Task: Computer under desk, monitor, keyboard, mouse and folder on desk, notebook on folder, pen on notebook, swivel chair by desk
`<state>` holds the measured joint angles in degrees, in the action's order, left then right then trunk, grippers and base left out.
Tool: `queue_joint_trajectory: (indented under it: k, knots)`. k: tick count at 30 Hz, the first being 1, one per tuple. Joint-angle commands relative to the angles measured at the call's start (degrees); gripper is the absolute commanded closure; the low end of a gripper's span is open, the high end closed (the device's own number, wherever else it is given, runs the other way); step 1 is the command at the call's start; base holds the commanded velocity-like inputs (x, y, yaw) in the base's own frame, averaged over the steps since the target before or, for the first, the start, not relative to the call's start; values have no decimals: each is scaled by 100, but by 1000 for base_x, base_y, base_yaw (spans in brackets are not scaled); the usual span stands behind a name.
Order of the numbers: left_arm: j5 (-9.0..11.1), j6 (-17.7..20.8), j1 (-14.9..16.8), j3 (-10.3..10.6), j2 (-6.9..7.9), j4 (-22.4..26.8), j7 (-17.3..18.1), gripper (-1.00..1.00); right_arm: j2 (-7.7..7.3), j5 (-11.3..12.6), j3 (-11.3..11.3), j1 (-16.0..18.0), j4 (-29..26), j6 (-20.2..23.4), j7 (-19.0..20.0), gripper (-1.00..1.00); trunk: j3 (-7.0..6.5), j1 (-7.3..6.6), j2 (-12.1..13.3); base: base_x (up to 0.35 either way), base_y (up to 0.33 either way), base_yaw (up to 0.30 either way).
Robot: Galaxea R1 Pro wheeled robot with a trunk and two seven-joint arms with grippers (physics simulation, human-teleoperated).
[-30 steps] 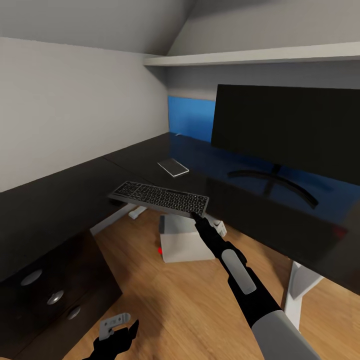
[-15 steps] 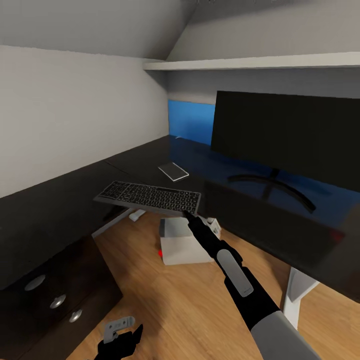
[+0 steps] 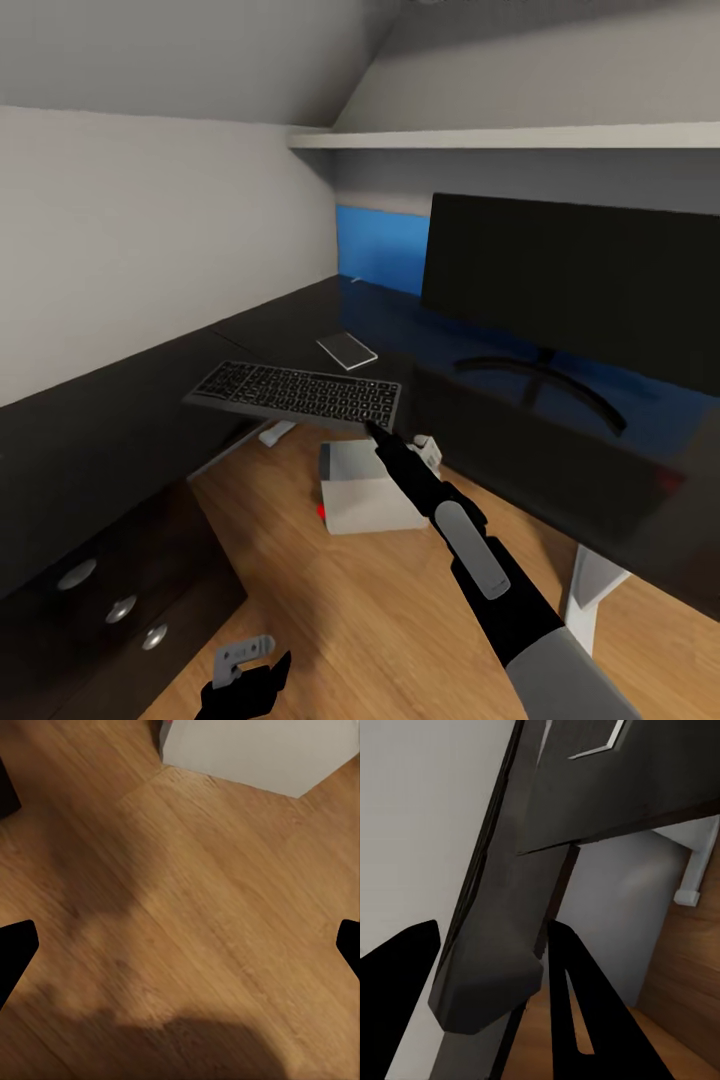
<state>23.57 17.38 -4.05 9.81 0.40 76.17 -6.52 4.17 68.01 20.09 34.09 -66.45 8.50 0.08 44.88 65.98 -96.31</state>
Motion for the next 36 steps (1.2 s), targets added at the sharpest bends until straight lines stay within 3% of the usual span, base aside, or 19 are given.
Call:
queue_joint_trajectory:
  k: [1,4,6,8,17,26,36]
  knots:
    - [60,20,0,12,4,12,-51,-100,2,42,-3,2,-4,15,0,100,-15,-23,39,0,0,0]
    - [60,16,1,20,5,-53,-50,-100,-4,29,-4,-32,-25,12,-9,100,-51,-67,120,0,0,-46]
    - [62,-76,1,14,9,-73,-44,-100,-1,-157,2,-34,-26,9,-9,100,-51,-67,120,0,0,-222]
    - [66,-237,1,13,11,-84,-43,-100,2,-198,3,-34,-26,9,-8,100,-51,-67,120,0,0,-254]
    - [60,-457,1,20,5,-278,-42,-100,2,-226,3,-34,-25,12,-4,100,-51,-67,120,-123,-50,-223]
    - [60,-463,0,20,4,-290,-42,-100,6,-227,3,-34,-26,20,-8,100,-51,-67,120,-310,-49,-21]
    - [61,-470,1,21,4,-325,-42,-100,12,-218,4,-34,-77,31,-8,100,-51,-67,120,-32,-235,0]
